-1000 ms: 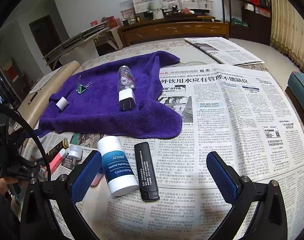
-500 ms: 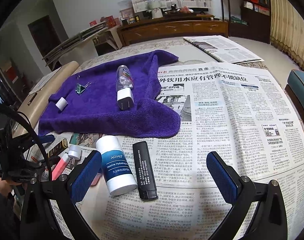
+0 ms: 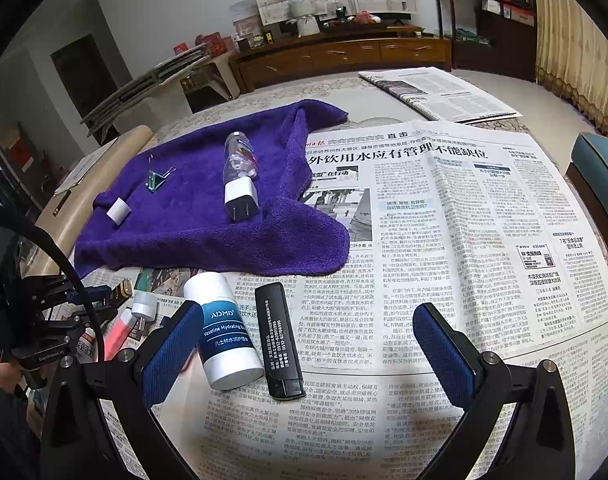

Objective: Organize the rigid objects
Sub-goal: 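Grasp the dark Grand Reserve tube with the left tool, then grasp the black USB stick with the right tool while the left tool holds the tube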

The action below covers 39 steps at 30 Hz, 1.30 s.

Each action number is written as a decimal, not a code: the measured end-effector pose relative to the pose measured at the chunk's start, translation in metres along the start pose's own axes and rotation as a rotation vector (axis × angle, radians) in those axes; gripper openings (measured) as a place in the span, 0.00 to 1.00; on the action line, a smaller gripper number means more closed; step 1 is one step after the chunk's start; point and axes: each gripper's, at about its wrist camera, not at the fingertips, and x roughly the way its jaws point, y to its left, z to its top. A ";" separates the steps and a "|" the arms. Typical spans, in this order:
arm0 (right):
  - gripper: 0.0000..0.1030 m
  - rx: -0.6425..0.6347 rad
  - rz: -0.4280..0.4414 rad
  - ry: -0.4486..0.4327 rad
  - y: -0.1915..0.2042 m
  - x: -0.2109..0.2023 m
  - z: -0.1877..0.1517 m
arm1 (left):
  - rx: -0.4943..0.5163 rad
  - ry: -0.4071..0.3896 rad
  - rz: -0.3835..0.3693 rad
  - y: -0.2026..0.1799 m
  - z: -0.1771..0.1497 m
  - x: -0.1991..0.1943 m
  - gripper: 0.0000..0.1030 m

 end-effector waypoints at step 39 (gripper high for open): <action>0.43 -0.258 -0.096 0.090 0.033 0.030 -0.020 | -0.053 0.014 0.015 0.002 -0.001 -0.002 0.23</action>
